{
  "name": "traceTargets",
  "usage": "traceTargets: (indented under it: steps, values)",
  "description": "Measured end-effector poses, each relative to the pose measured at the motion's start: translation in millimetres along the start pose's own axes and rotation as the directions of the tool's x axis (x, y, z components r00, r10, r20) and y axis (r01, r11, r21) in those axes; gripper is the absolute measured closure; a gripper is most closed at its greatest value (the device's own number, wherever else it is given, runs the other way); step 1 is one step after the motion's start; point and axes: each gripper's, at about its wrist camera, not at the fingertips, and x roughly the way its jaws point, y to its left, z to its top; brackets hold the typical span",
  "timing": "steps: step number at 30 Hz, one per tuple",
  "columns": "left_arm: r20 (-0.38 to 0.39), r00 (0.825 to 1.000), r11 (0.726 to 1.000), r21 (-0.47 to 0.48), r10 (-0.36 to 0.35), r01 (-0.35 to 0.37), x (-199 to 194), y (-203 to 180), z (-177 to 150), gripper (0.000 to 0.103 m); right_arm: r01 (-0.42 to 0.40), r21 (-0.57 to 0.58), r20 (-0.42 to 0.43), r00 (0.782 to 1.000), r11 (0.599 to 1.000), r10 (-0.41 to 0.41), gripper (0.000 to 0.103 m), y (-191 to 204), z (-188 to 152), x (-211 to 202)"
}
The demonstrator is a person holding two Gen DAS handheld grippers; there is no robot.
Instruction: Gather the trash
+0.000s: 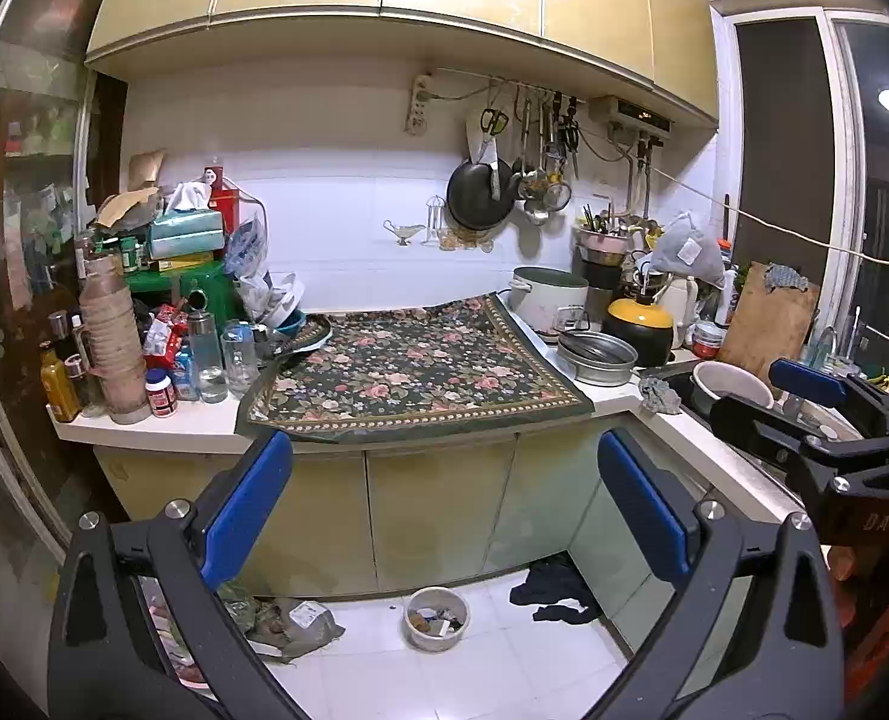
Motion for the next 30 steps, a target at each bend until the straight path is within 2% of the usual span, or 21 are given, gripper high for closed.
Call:
traceTargets:
  steps: [15, 30]
  values:
    - [0.007, 1.0, 1.0, -0.011, -0.004, 0.004, 2, 5, 2, 0.001, -0.004, 0.005, -0.008, 1.0, 1.0, 0.004, 0.0, 2, 0, 1]
    - [0.024, 1.0, 1.0, 0.001, -0.015, 0.015, 9, -12, 6, 0.001, 0.002, 0.014, -0.009, 1.0, 1.0, -0.002, 0.0, -5, 1, 3]
